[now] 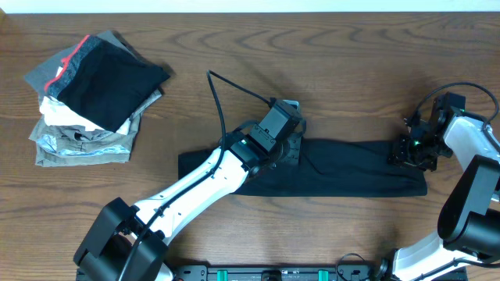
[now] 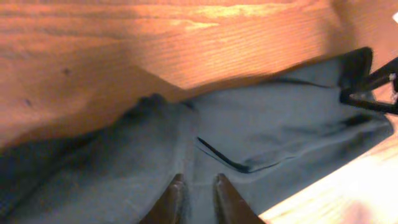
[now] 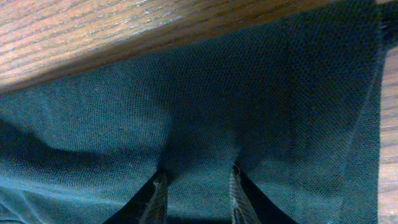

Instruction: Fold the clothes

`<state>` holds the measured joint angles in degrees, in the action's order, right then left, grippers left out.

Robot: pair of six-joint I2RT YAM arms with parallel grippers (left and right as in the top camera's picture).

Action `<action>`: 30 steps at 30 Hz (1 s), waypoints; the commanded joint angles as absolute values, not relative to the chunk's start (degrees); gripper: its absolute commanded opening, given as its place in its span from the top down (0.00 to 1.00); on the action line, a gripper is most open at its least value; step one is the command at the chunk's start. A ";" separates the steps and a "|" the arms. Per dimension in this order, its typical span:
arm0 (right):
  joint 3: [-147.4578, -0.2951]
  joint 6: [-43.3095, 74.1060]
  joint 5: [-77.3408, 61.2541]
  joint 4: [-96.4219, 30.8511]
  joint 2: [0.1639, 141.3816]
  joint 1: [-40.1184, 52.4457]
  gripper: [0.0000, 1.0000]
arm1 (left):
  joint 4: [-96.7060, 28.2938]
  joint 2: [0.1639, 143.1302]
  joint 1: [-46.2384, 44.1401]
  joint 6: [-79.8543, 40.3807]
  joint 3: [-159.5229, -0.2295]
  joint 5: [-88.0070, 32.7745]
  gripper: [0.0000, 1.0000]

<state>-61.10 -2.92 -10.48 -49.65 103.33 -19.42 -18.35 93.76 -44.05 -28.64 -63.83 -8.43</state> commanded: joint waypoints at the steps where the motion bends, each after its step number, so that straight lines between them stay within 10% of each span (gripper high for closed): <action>1: -60.95 -2.15 -10.79 -49.65 102.35 -18.90 0.68 | -19.53 94.74 -44.16 -28.10 -64.29 -6.52 0.73; 30: -66.72 -6.85 -16.58 -56.53 101.95 -33.54 0.23 | -35.99 94.74 -28.51 -25.10 -63.99 -4.03 0.72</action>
